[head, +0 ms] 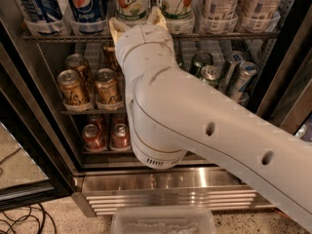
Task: Pick 7up can from top shelf of fridge
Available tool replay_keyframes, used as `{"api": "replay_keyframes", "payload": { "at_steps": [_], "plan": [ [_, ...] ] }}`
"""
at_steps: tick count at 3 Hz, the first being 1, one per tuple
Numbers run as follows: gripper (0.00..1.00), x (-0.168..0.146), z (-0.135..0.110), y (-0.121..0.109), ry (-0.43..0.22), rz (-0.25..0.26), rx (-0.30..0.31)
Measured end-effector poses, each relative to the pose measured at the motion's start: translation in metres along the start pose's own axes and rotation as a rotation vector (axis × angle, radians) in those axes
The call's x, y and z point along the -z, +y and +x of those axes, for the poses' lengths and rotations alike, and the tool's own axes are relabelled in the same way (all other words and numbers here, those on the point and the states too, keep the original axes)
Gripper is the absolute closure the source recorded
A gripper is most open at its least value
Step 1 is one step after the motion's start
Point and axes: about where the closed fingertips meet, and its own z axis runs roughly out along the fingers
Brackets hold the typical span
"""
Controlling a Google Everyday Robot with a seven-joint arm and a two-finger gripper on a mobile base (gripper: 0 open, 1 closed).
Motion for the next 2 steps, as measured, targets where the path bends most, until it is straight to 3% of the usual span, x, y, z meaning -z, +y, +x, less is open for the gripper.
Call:
{"api": "replay_keyframes", "payload": {
  "at_steps": [2],
  "plan": [
    [0.31,-0.0096,-0.0105,-0.0037,-0.065,-0.002,0.004]
  ]
}}
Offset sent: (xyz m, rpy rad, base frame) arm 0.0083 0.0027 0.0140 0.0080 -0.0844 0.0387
